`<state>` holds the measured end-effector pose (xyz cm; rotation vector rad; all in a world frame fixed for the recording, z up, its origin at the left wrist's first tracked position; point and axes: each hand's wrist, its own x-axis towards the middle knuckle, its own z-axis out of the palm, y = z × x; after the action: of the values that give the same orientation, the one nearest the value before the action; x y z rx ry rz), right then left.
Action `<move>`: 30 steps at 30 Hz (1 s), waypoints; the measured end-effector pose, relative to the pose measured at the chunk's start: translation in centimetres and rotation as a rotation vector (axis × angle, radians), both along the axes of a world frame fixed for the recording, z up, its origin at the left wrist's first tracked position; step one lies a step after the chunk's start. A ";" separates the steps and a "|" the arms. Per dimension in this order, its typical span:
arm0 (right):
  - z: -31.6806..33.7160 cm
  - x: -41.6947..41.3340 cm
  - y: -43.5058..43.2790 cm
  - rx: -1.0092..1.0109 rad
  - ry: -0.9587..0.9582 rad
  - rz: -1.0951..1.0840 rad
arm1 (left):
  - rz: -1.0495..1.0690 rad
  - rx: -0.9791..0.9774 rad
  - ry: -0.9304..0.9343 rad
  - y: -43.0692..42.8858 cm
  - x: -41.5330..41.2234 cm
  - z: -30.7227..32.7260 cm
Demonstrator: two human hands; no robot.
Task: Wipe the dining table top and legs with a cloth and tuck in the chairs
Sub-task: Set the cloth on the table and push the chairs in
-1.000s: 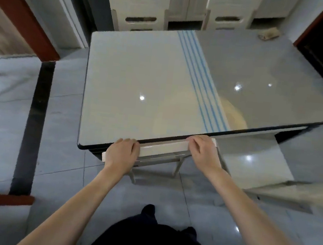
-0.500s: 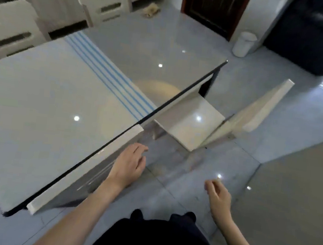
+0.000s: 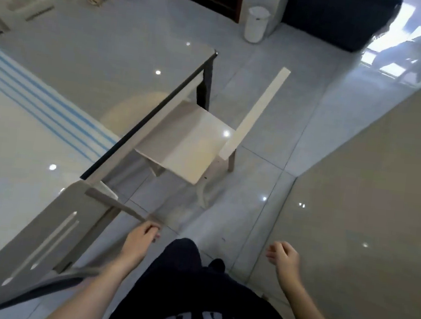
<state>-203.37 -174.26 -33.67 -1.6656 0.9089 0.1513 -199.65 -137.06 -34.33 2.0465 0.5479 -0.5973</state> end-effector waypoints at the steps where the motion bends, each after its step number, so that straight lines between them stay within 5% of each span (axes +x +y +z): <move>1: 0.4 1.1 -0.6 0.015 -0.018 -0.005 | 0.029 -0.013 -0.012 -0.9 0.3 0.3; 18: 12.4 26.6 -3.9 0.018 -0.485 0.240 | 0.023 -0.161 -0.346 -12.8 19.5 10.0; 26: 15.1 37.3 -4.6 -0.640 -0.706 0.725 | -0.209 -0.120 -0.393 -16.6 27.8 11.6; 30: 15.2 41.0 -5.1 -0.786 -0.680 1.049 | -0.266 -0.082 -0.371 -17.8 29.1 11.1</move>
<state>-162.38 -179.35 -18.48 -2.5441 -0.5676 -0.0947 -170.51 -154.88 -23.20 2.1000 0.0327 -0.3698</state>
